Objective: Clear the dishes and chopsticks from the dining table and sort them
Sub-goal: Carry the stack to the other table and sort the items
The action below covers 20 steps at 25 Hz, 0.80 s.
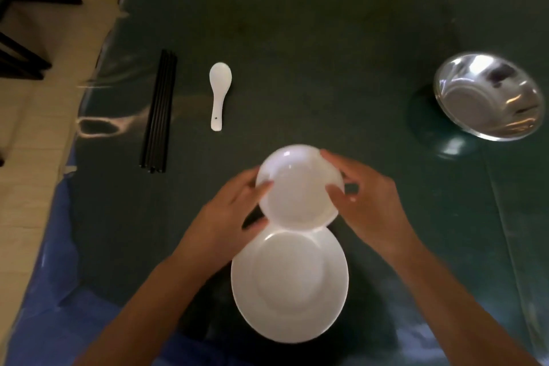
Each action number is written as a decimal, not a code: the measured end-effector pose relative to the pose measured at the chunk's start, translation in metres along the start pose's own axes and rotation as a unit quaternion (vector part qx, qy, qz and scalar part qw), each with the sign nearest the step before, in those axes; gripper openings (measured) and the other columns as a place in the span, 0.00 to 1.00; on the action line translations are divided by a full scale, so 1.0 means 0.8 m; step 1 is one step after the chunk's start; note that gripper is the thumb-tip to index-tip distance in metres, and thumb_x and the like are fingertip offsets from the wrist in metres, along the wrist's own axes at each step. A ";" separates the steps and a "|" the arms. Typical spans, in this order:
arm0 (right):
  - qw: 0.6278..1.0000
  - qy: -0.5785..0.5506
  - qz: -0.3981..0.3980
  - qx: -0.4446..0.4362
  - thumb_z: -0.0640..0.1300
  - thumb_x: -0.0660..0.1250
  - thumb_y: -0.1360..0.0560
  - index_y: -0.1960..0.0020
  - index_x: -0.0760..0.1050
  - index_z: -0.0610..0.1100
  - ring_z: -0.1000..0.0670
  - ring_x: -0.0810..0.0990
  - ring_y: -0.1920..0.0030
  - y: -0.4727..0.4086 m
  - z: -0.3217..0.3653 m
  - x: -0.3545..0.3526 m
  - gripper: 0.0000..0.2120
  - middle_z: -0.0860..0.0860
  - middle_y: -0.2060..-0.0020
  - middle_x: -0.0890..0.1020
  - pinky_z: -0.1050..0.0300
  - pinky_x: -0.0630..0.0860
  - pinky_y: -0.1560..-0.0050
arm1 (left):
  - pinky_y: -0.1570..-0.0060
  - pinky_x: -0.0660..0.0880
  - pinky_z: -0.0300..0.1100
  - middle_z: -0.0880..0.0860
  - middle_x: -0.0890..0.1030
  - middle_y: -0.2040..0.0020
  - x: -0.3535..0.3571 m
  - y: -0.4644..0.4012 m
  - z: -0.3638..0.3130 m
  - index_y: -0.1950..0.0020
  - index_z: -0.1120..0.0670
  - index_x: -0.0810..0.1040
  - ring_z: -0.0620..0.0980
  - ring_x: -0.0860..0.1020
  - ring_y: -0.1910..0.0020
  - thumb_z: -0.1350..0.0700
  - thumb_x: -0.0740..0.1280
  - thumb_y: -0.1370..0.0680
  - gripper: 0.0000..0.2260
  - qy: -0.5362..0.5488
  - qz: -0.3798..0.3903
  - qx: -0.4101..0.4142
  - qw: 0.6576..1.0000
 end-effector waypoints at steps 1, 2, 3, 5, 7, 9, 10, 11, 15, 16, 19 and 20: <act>1.000 0.001 -0.006 -0.007 0.37 0.67 0.29 0.36 0.74 0.52 0.60 0.76 0.52 -0.031 0.004 -0.003 0.23 0.55 0.44 0.80 0.85 0.65 0.54 | 0.40 0.69 0.49 0.61 0.75 0.36 -0.007 -0.029 0.009 0.37 0.59 0.75 0.55 0.73 0.38 0.59 0.75 0.33 0.25 -0.009 -0.013 0.001 1.000; 1.000 0.003 -0.012 -0.016 0.37 0.67 0.29 0.35 0.73 0.51 0.58 0.77 0.51 -0.063 0.008 -0.004 0.23 0.53 0.42 0.80 0.83 0.66 0.53 | 0.39 0.69 0.49 0.62 0.75 0.37 -0.012 -0.058 0.018 0.38 0.60 0.76 0.57 0.75 0.39 0.60 0.76 0.33 0.25 -0.022 -0.026 0.005 0.999; 1.000 0.003 -0.016 -0.023 0.37 0.66 0.29 0.35 0.73 0.51 0.57 0.77 0.51 -0.093 0.011 -0.004 0.23 0.52 0.41 0.80 0.80 0.66 0.51 | 0.39 0.69 0.48 0.63 0.76 0.38 -0.015 -0.084 0.028 0.38 0.61 0.76 0.59 0.75 0.39 0.61 0.76 0.33 0.25 -0.034 -0.034 0.010 0.999; 1.000 -0.002 -0.015 -0.021 0.36 0.65 0.29 0.35 0.72 0.50 0.54 0.78 0.50 -0.144 0.012 0.001 0.24 0.52 0.40 0.79 0.74 0.69 0.49 | 0.39 0.70 0.49 0.64 0.76 0.39 -0.015 -0.127 0.050 0.39 0.63 0.76 0.60 0.75 0.39 0.62 0.75 0.33 0.24 -0.049 -0.036 0.019 0.998; 1.000 -0.008 -0.003 -0.014 0.36 0.65 0.29 0.35 0.72 0.50 0.51 0.80 0.47 -0.182 0.008 0.012 0.24 0.52 0.39 0.79 0.67 0.70 0.46 | 0.39 0.71 0.52 0.64 0.75 0.38 -0.010 -0.157 0.073 0.38 0.63 0.75 0.61 0.74 0.38 0.63 0.75 0.32 0.23 -0.052 -0.021 0.014 0.998; 1.000 -0.012 0.008 -0.008 0.36 0.64 0.29 0.35 0.72 0.50 0.50 0.80 0.45 -0.207 0.002 0.025 0.24 0.52 0.39 0.79 0.66 0.70 0.45 | 0.38 0.71 0.53 0.63 0.75 0.38 -0.005 -0.175 0.092 0.37 0.63 0.74 0.60 0.73 0.37 0.63 0.74 0.31 0.23 -0.056 -0.007 0.000 0.998; 1.000 -0.014 0.014 -0.005 0.36 0.64 0.29 0.35 0.72 0.50 0.49 0.79 0.45 -0.216 -0.001 0.033 0.24 0.52 0.39 0.79 0.65 0.70 0.45 | 0.38 0.71 0.53 0.63 0.75 0.38 -0.003 -0.181 0.101 0.37 0.63 0.74 0.60 0.72 0.37 0.63 0.74 0.31 0.23 -0.057 -0.006 -0.004 0.998; 1.000 -0.017 0.019 -0.001 0.36 0.64 0.29 0.35 0.73 0.50 0.49 0.79 0.45 -0.222 -0.004 0.039 0.24 0.51 0.39 0.79 0.65 0.70 0.45 | 0.38 0.71 0.53 0.63 0.75 0.38 0.000 -0.184 0.107 0.37 0.63 0.74 0.60 0.73 0.37 0.63 0.73 0.31 0.23 -0.054 -0.004 -0.007 0.999; 1.000 -0.008 0.013 -0.001 0.38 0.65 0.28 0.35 0.72 0.48 0.48 0.79 0.45 -0.229 -0.011 0.050 0.22 0.50 0.40 0.79 0.61 0.72 0.44 | 0.38 0.72 0.53 0.62 0.75 0.38 0.005 -0.188 0.116 0.35 0.62 0.73 0.58 0.73 0.38 0.64 0.72 0.30 0.23 -0.033 0.012 -0.028 0.999; 1.000 0.003 0.015 -0.010 0.39 0.65 0.27 0.34 0.71 0.48 0.48 0.79 0.45 -0.229 -0.009 0.050 0.22 0.49 0.39 0.78 0.59 0.72 0.43 | 0.38 0.72 0.53 0.62 0.74 0.36 0.004 -0.188 0.115 0.34 0.62 0.71 0.58 0.72 0.37 0.64 0.72 0.29 0.24 -0.026 0.018 -0.033 0.999; 0.997 0.054 0.016 -0.044 0.43 0.64 0.25 0.32 0.68 0.47 0.47 0.78 0.45 -0.208 -0.007 0.043 0.21 0.47 0.38 0.76 0.57 0.73 0.44 | 0.39 0.73 0.50 0.59 0.65 0.29 -0.002 -0.169 0.102 0.30 0.58 0.66 0.54 0.68 0.32 0.62 0.70 0.27 0.27 -0.062 0.043 -0.040 0.996; 0.997 0.071 -0.005 -0.038 0.44 0.64 0.25 0.32 0.68 0.48 0.47 0.77 0.44 -0.189 -0.011 0.037 0.21 0.47 0.38 0.75 0.55 0.73 0.44 | 0.42 0.73 0.49 0.58 0.64 0.28 -0.008 -0.152 0.094 0.29 0.56 0.66 0.53 0.68 0.32 0.60 0.69 0.27 0.27 -0.086 0.024 -0.045 0.995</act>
Point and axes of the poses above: each hand's wrist, its own y-axis away from the middle knuckle, its own x-axis out of the palm, z = x × y, the point moved 2 cm from there along -y, towards the middle knuckle
